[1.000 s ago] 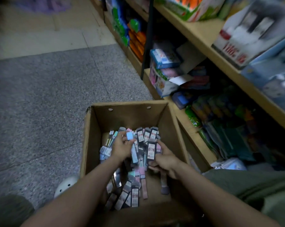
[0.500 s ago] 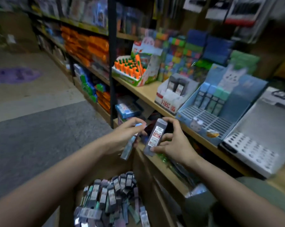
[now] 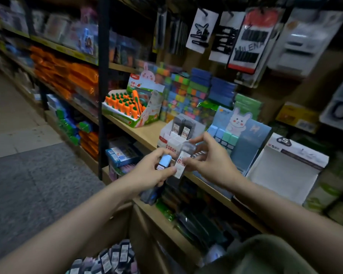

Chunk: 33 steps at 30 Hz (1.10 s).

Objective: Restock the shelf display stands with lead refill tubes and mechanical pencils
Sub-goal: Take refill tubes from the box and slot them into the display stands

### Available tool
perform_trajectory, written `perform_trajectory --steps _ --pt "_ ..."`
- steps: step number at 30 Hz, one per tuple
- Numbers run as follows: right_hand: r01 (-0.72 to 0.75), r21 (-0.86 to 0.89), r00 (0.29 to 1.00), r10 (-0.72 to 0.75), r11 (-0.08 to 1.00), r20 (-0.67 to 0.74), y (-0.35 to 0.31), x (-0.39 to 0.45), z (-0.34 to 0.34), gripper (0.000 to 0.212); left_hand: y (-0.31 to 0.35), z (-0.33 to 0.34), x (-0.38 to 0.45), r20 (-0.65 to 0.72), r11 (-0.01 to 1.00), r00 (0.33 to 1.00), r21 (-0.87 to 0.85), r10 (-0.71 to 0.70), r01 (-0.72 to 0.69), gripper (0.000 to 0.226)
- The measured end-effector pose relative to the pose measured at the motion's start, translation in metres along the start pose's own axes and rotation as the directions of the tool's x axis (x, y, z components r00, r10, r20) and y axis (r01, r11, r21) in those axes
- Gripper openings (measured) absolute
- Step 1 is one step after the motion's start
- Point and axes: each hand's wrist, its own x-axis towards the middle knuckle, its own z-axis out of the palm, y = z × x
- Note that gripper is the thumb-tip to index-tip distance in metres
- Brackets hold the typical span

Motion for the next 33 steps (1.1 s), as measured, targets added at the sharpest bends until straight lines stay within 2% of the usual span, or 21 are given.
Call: perform_trajectory --steps 2,5,8,10,12,14,17,22,26,30,33 --pt "0.034 -0.109 0.997 -0.041 0.993 -0.07 -0.003 0.022 -0.017 0.037 -0.002 -0.005 0.009 -0.052 0.998 0.998 0.054 -0.024 0.027 0.034" --pt "0.081 -0.241 0.974 -0.128 0.967 -0.186 -0.008 0.059 -0.038 0.032 -0.007 -0.02 0.018 -0.057 0.982 0.99 0.136 -0.127 0.134 0.055" --pt "0.096 -0.339 0.951 -0.187 0.936 -0.246 -0.007 0.092 -0.043 0.028 -0.014 -0.028 0.023 -0.105 0.978 0.981 0.113 -0.165 0.177 0.067" --pt "0.083 -0.363 0.947 -0.187 0.928 -0.26 -0.002 0.109 -0.038 0.027 -0.018 -0.031 0.027 -0.18 0.986 0.971 0.018 -0.159 0.165 0.063" --pt "0.064 -0.384 0.951 -0.173 0.921 -0.257 0.003 0.122 -0.028 0.027 -0.019 -0.033 0.029 -0.242 0.986 0.956 -0.077 -0.163 0.148 0.047" --pt "0.043 -0.415 0.957 -0.156 0.909 -0.244 0.011 0.13 -0.019 0.027 -0.02 -0.037 0.03 -0.256 0.976 0.95 -0.168 -0.178 0.137 0.032" --pt "0.016 -0.434 0.964 -0.129 0.901 -0.233 0.022 0.138 -0.008 0.026 -0.019 -0.043 0.03 -0.247 0.957 0.95 -0.264 -0.189 0.122 0.024" --pt "0.016 -0.398 0.97 -0.111 0.917 -0.218 0.033 0.146 0.002 0.031 -0.022 -0.044 0.035 -0.232 0.964 0.96 -0.249 -0.156 0.097 0.022" --pt "0.011 -0.519 0.972 -0.131 0.855 -0.195 0.036 0.15 0.0 0.029 -0.025 -0.038 0.039 -0.202 0.966 0.968 -0.241 -0.147 0.096 0.022" --pt "-0.018 -0.597 0.985 -0.087 0.802 -0.147 0.041 0.145 0.007 0.023 -0.025 -0.031 0.041 -0.202 0.964 0.97 -0.252 -0.132 0.079 0.024" --pt "0.02 -0.64 0.988 -0.114 0.768 -0.106 0.036 0.135 0.006 0.032 -0.024 -0.029 0.04 -0.206 0.966 0.971 -0.248 -0.124 0.071 0.025"
